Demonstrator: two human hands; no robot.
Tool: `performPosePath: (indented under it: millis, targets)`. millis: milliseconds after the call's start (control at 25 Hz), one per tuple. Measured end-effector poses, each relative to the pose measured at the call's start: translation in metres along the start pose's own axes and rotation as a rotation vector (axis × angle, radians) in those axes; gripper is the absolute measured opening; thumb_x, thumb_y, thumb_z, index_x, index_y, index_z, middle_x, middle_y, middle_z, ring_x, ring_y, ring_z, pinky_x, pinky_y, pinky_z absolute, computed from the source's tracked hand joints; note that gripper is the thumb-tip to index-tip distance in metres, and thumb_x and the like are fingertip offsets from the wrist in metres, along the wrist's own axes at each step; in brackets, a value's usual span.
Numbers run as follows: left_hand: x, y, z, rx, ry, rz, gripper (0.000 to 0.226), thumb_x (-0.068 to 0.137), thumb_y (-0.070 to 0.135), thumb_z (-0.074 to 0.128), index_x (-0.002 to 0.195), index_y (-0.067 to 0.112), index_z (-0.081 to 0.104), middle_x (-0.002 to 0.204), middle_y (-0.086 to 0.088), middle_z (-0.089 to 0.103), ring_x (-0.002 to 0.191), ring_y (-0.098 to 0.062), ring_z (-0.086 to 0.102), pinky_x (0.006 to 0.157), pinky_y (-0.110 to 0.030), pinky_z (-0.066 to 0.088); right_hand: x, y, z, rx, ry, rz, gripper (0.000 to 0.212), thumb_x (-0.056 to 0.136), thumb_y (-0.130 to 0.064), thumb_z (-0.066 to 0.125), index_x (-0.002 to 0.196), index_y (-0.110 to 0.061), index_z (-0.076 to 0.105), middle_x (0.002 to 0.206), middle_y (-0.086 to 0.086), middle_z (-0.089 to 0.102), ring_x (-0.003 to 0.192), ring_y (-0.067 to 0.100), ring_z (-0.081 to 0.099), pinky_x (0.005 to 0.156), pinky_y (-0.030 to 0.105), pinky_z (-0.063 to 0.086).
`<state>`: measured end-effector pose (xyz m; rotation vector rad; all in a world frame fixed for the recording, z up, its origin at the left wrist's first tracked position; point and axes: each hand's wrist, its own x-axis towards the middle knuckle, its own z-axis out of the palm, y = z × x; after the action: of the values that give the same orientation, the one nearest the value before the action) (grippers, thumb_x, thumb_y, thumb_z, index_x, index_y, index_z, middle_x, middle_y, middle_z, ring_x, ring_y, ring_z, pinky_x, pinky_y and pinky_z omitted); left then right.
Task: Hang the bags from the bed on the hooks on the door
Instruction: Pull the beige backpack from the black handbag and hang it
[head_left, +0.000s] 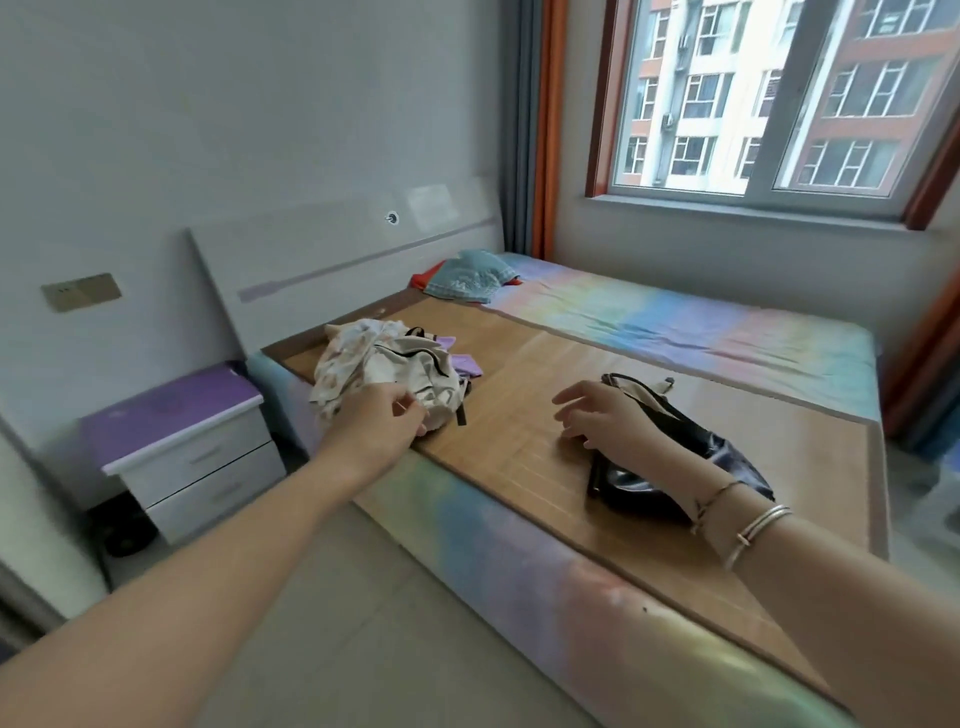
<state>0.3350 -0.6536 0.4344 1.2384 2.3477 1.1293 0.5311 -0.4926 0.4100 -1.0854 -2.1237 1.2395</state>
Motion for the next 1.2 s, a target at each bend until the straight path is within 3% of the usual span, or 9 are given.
performPosePath:
  millis: [120,320,400,720,920,1040,1120,1200]
  targets:
    - [0.075,0.008,0.067,-0.051,-0.055,-0.035,0.023,0.089,0.019,0.053,0.07,0.018,0.067,0.073,0.001,0.072,0.08,-0.026,0.07,0.083,-0.048,0.055,0.071,0.052,-0.037,0.01,0.01,0.056,0.018,0.088,-0.008,0.047,0.098,-0.018,0.059,0.109,0.011,0.067,0.094,0.025,0.067,0.078,0.032,0.05]
    - [0.179,0.02,0.164,-0.132,-0.194,-0.096,0.026,0.089,0.01,0.052,0.067,0.015,0.064,0.07,-0.004,0.071,0.082,-0.032,0.071,0.082,-0.043,0.057,0.168,0.119,-0.091,0.013,0.065,0.189,0.017,0.086,-0.008,0.048,0.096,-0.012,0.061,0.108,0.018,0.067,0.075,0.015,0.062,0.046,0.007,0.042]
    - [0.219,0.02,0.197,-0.138,-0.259,-0.105,0.025,0.088,0.012,0.052,0.068,0.015,0.066,0.07,-0.004,0.072,0.08,-0.03,0.071,0.082,-0.043,0.057,0.204,0.143,-0.104,-0.005,0.082,0.238,0.016,0.086,-0.01,0.049,0.095,-0.016,0.061,0.107,0.016,0.068,0.074,0.013,0.063,0.05,0.012,0.045]
    - [0.414,0.013,0.322,-0.064,-0.465,-0.031,0.019,0.089,0.015,0.049,0.078,0.02,0.063,0.08,-0.002,0.071,0.081,-0.025,0.07,0.077,-0.042,0.057,0.349,0.223,-0.12,-0.03,0.192,0.429,0.018,0.088,-0.014,0.045,0.098,-0.018,0.059,0.109,0.012,0.067,0.093,0.022,0.067,0.09,0.046,0.052]
    - [0.512,-0.002,0.399,0.078,-0.618,0.026,0.017,0.09,0.02,0.048,0.096,0.022,0.063,0.099,0.003,0.067,0.086,-0.011,0.062,0.06,-0.023,0.044,0.428,0.262,-0.12,-0.079,0.264,0.555,0.025,0.089,-0.017,0.044,0.107,-0.016,0.062,0.11,0.008,0.067,0.099,0.023,0.065,0.091,0.045,0.051]
    - [0.556,-0.019,0.449,0.118,-0.701,0.033,0.021,0.09,0.016,0.048,0.106,0.018,0.061,0.112,0.001,0.063,0.102,-0.014,0.058,0.075,-0.024,0.041,0.466,0.299,-0.116,-0.111,0.242,0.595,0.027,0.089,-0.018,0.044,0.108,-0.02,0.062,0.112,0.003,0.065,0.096,0.017,0.061,0.08,0.032,0.051]
    - [0.571,-0.031,0.479,0.148,-0.76,0.042,0.031,0.089,0.014,0.049,0.119,0.015,0.056,0.126,-0.003,0.058,0.111,-0.018,0.054,0.083,-0.027,0.041,0.482,0.323,-0.109,-0.174,0.186,0.58,0.028,0.088,-0.017,0.045,0.108,-0.023,0.064,0.113,-0.004,0.059,0.099,0.012,0.053,0.077,0.025,0.042]
    - [0.584,-0.045,0.508,0.142,-0.8,0.005,0.044,0.088,0.013,0.05,0.132,0.014,0.046,0.137,-0.006,0.051,0.109,-0.017,0.051,0.082,-0.028,0.04,0.5,0.348,-0.101,-0.244,0.123,0.552,0.027,0.088,-0.019,0.046,0.107,-0.024,0.066,0.115,-0.008,0.054,0.107,0.013,0.05,0.077,0.022,0.037]
